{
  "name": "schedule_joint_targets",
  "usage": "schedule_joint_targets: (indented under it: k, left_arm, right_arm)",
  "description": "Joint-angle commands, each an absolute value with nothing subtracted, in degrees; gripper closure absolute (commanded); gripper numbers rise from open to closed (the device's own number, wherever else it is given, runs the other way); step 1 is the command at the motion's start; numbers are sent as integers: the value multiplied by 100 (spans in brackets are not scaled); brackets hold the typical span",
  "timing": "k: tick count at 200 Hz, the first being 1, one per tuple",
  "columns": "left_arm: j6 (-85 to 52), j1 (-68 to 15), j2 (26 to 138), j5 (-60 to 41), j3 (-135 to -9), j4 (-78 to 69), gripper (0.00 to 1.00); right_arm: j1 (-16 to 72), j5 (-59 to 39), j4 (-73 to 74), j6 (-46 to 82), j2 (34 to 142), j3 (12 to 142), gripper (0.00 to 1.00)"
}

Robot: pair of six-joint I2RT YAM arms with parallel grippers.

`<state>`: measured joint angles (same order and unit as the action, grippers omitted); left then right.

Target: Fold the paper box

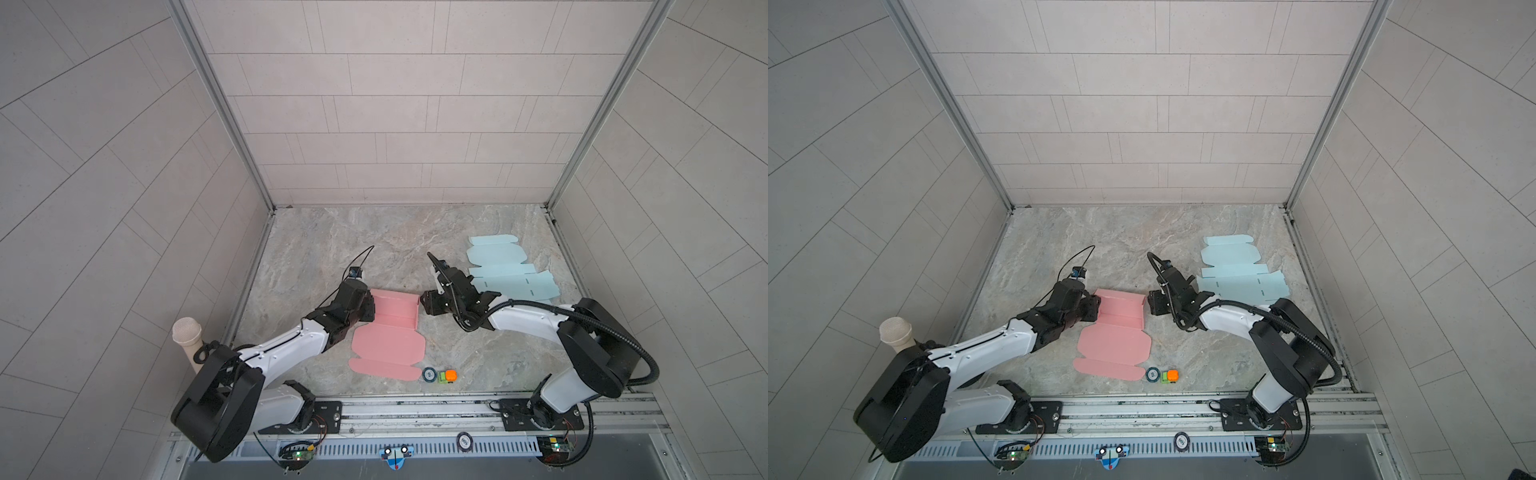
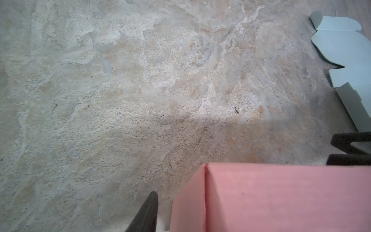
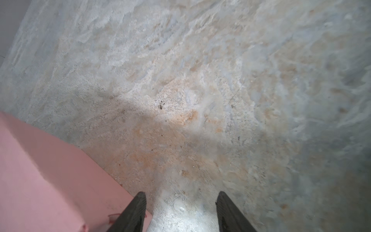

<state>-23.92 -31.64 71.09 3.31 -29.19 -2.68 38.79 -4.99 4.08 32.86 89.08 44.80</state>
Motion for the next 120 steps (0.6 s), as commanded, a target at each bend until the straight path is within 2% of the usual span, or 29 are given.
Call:
schedule_joint_targets:
  k: [1, 84, 93, 120]
  left_arm:
    - [-2283, -3182, 7219, 452, -2920, -176, 61]
    - [-2426, -3182, 7437, 277, -2670, -774, 61]
    - [-2428, -3184, 7403, 248, -2652, -765, 61]
    - [-2470, -3182, 7348, 254, -2608, -639, 61]
  right_arm:
    - [3885, -287, 219, 3236, 8738, 4581, 41]
    - [3908, -121, -186, 3078, 8224, 4567, 41]
    - [3939, -4, -370, 2940, 8062, 4614, 38]
    - [4286, 535, -1040, 2289, 7683, 5029, 19]
